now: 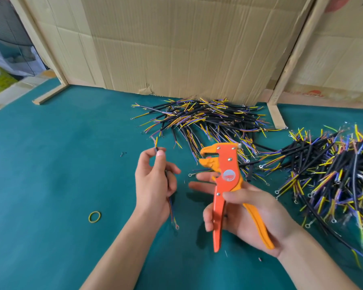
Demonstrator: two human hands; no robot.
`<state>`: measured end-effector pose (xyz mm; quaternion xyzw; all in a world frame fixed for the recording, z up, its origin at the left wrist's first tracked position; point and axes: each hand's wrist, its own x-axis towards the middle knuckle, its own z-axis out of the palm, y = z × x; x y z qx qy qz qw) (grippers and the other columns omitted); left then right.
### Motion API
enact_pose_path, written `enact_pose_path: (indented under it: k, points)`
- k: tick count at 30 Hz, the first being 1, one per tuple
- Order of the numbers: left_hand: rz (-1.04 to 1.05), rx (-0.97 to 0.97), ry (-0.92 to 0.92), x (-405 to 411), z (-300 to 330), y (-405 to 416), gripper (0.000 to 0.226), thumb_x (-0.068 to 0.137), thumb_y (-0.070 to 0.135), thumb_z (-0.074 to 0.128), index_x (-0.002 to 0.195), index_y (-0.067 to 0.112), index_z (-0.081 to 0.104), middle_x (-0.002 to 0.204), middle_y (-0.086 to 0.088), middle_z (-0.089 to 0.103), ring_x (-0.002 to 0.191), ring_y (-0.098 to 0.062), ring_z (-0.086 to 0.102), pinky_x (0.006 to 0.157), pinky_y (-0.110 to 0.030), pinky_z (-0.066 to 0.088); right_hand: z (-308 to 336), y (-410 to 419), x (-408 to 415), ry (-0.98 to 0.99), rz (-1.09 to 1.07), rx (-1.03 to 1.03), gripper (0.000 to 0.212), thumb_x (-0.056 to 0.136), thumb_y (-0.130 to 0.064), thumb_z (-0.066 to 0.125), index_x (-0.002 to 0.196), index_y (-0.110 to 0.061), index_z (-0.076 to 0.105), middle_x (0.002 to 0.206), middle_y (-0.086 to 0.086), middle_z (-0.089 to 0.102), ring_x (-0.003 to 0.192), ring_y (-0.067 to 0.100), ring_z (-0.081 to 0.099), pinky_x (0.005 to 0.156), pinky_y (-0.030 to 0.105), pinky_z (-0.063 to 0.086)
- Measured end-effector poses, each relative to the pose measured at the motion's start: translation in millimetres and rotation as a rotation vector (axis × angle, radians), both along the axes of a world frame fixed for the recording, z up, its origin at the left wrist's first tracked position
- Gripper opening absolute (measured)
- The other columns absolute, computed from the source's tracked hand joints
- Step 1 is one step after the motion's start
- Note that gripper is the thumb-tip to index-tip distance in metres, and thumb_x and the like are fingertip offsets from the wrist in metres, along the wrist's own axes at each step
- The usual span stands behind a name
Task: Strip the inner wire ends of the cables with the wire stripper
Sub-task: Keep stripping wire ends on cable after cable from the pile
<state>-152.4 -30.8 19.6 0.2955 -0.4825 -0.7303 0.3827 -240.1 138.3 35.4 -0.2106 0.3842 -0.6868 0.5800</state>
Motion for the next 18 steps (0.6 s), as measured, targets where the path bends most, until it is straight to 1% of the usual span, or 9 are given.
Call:
enact_pose_path:
  k: [3,4,5,8,10,12,14,16,18]
  points:
    - [0.089,0.091,0.034,0,-1,-5,0.010,0.109,0.023,0.041,0.105,0.016,0.047,0.055,-0.002,0.056,0.032,-0.009,0.028,0.034,-0.017,0.017,0,-4,13,0.081,0.150,0.054,0.063,0.078,-0.014,0.078,0.136,0.001,0.055,0.128,0.047,0.051,0.080,0.042,0.064,0.079,0.049,0.053]
    - [0.113,0.121,0.050,1,-1,-6,0.010,0.109,0.023,0.040,0.105,0.016,0.046,0.055,-0.002,0.056,0.033,-0.009,0.029,0.034,-0.017,0.018,0,-6,16,0.116,0.182,0.074,0.063,0.078,-0.014,0.079,0.135,0.000,0.056,0.124,0.050,0.051,0.082,0.042,0.064,0.081,0.049,0.052]
    - [0.134,0.147,0.064,1,-1,-8,0.011,0.110,0.023,0.039,0.105,0.016,0.045,0.056,-0.002,0.057,0.033,-0.009,0.030,0.033,-0.017,0.019,1,-7,18,0.132,0.196,0.082,0.060,0.079,-0.013,0.077,0.134,0.001,0.056,0.126,0.051,0.049,0.084,0.043,0.064,0.081,0.049,0.051]
    - [0.189,0.195,0.093,4,-2,-14,0.014,0.111,0.024,0.034,0.106,0.014,0.043,0.059,-0.004,0.062,0.034,-0.009,0.033,0.034,-0.019,0.023,0,-8,19,0.093,0.187,0.079,0.058,0.081,-0.009,0.073,0.134,0.003,0.055,0.132,0.046,0.048,0.084,0.043,0.064,0.080,0.050,0.051]
    - [0.203,0.197,0.097,3,-1,-12,0.016,0.111,0.025,0.033,0.106,0.013,0.042,0.061,-0.006,0.065,0.035,-0.010,0.037,0.035,-0.019,0.026,0,-8,19,0.087,0.194,0.084,0.059,0.080,-0.010,0.073,0.135,0.002,0.055,0.122,0.049,0.052,0.085,0.043,0.062,0.080,0.049,0.051]
    - [0.191,0.179,0.091,1,-2,-8,0.017,0.111,0.026,0.034,0.106,0.013,0.043,0.063,-0.006,0.068,0.037,-0.011,0.042,0.036,-0.019,0.030,0,-9,19,0.091,0.212,0.082,0.060,0.081,-0.011,0.072,0.137,0.001,0.054,0.105,0.043,0.061,0.085,0.043,0.060,0.081,0.046,0.052]
    - [0.141,0.150,0.060,-2,-2,-1,0.017,0.110,0.028,0.036,0.106,0.015,0.045,0.065,-0.006,0.067,0.037,-0.010,0.043,0.036,-0.020,0.031,0,-9,19,0.078,0.221,0.068,0.056,0.083,-0.011,0.071,0.136,-0.001,0.056,0.097,0.039,0.063,0.083,0.042,0.060,0.080,0.045,0.052]
    - [0.083,0.107,0.028,-4,-2,4,0.013,0.109,0.026,0.040,0.106,0.018,0.049,0.064,-0.004,0.065,0.038,-0.010,0.042,0.035,-0.019,0.028,-1,-7,18,0.070,0.213,0.050,0.052,0.082,-0.011,0.071,0.132,-0.002,0.059,0.097,0.038,0.064,0.081,0.042,0.062,0.079,0.045,0.052]
    - [0.047,0.045,0.019,-3,0,4,0.010,0.107,0.022,0.045,0.110,0.020,0.054,0.063,-0.001,0.063,0.043,-0.010,0.045,0.034,-0.018,0.026,-2,-7,17,0.068,0.172,0.039,0.057,0.080,-0.011,0.073,0.134,0.001,0.058,0.110,0.034,0.067,0.079,0.042,0.064,0.076,0.046,0.053]
